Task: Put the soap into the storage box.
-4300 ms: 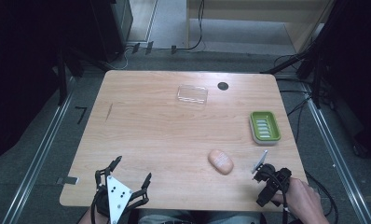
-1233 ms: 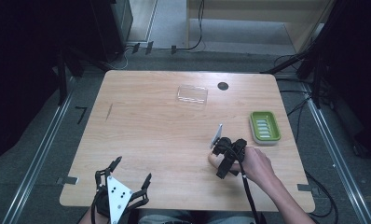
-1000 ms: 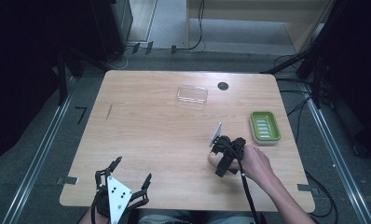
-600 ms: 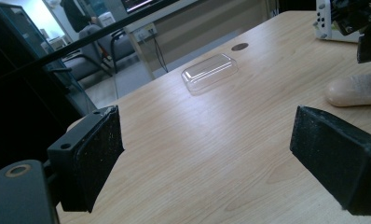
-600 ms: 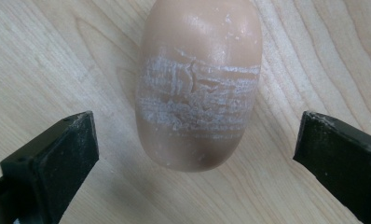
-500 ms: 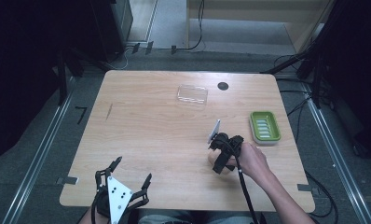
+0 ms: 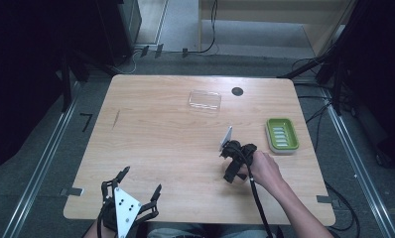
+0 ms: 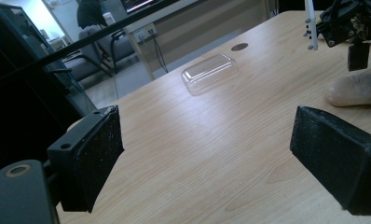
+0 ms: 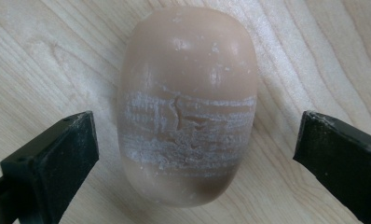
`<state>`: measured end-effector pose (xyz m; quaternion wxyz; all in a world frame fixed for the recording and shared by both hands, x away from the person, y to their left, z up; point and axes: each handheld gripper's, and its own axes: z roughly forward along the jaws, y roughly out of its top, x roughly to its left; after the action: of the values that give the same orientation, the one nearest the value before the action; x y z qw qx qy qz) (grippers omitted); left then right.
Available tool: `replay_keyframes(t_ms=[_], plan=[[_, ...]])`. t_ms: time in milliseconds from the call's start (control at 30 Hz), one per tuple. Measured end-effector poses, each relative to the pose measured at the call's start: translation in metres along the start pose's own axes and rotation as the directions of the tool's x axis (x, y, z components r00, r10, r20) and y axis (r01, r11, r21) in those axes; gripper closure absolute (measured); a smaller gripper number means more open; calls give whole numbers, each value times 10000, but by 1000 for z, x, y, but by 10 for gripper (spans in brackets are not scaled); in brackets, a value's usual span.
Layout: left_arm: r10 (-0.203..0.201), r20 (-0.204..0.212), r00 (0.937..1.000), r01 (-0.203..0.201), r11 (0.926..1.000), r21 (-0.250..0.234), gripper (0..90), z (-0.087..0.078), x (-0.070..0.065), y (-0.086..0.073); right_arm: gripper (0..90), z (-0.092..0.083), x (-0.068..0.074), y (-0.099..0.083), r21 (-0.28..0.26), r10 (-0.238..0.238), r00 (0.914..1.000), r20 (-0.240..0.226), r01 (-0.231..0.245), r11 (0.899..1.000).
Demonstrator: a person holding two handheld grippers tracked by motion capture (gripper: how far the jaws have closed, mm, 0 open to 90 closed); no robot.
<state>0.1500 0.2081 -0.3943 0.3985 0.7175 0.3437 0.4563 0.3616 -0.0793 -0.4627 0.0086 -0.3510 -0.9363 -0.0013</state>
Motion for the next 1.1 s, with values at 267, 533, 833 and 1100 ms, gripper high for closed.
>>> replay_keyframes(t_ms=[267,533,833,1100], plan=[[21,9,10000,-21,10000,-15,99,0,0,0,0,4,-2,0,-53,158,9998,139,-157,9999],[43,4,10000,-43,10000,-17,99,0,0,0,130,3,2,1,-214,115,9991,396,-107,9997],[37,10,10000,-37,10000,-16,99,0,0,0,215,1,7,2,-222,-45,9991,430,54,9997],[34,9,10000,-34,10000,-11,99,0,0,0,273,2,7,3,-238,-224,9994,261,230,9995]])
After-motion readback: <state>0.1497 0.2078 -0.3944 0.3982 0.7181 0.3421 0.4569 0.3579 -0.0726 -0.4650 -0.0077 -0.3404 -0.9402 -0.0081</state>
